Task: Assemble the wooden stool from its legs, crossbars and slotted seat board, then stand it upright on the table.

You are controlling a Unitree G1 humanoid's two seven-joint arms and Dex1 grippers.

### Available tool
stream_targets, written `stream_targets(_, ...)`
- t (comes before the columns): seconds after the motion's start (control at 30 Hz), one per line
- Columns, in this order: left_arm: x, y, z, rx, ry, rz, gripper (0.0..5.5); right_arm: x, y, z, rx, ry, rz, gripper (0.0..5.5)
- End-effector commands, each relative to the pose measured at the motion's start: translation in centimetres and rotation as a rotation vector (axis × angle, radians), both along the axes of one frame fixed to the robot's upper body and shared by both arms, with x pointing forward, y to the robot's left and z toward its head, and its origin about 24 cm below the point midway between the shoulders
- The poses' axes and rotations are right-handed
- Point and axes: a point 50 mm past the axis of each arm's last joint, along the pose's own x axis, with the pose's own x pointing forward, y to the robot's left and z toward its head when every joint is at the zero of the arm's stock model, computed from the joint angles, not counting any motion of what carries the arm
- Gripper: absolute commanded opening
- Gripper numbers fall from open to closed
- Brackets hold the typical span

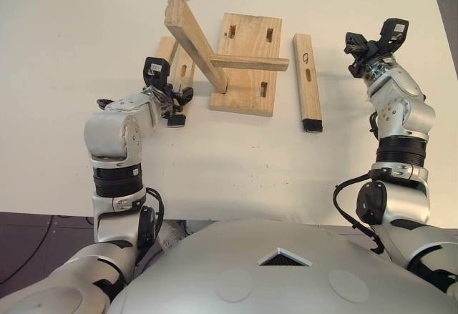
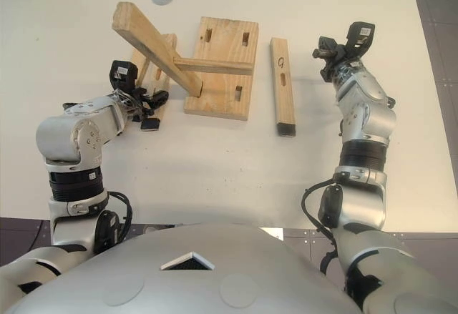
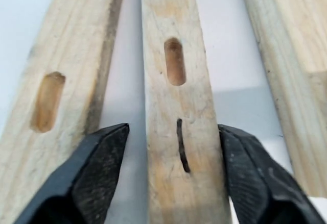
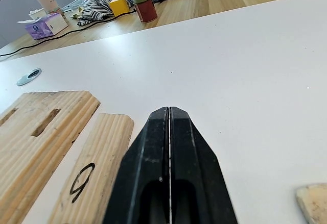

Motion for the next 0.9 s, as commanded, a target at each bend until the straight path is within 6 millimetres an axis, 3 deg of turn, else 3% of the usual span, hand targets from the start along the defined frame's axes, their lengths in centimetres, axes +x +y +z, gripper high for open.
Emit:
stream_targets(0.03,-1.7,1.3,-1.2,0.064,0.160,-0.047,2.37,0.3,0.0,1.1,-0.014,-0.025,0.009,0.00)
stream_targets(0.13,-1.5,1.0,-0.9,0.037,0.127,-0.082,2.01,0.5,-0.4,0.7,-0.022,-0.011,-0.017,0.00)
stream_targets(0.23,0.3,0.9,0.6,-0.001,-0.007,-0.069,2.00,2.1,-0.2,2.2,-0.064,-0.058,-0.010,0.00)
stream_targets(0.33,4.8,1.0,7.9,-0.195,-0.360,-0.042,2.00,3.6,-0.7,4.5,-0.087,-0.128,-0.021,0.00)
stream_targets(0.47,7.8,1.5,17.6,-0.357,-0.778,-0.144,2.00,5.3,-1.0,7.3,-0.045,-0.204,-0.008,0.00)
stream_targets(0.5,8.1,1.3,19.2,-0.373,-0.844,-0.195,2.00,5.9,-0.9,8.5,-0.012,-0.237,0.012,0.00)
stream_targets(0.6,8.7,-1.0,23.3,-0.457,-0.942,-0.421,2.00,7.4,1.1,15.7,0.262,-0.398,0.230,0.29)
stream_targets(0.67,8.6,-3.0,24.6,-0.518,-0.937,-0.552,2.00,6.5,2.8,19.9,0.442,-0.489,0.476,0.62)
stream_targets(0.77,7.8,-5.8,25.3,-0.605,-0.907,-0.734,2.00,4.7,4.9,23.8,0.594,-0.564,0.751,1.08)
stream_targets(0.9,6.3,-7.1,25.7,-0.687,-0.848,-0.906,2.00,3.1,7.2,25.9,0.669,-0.584,0.953,1.76)
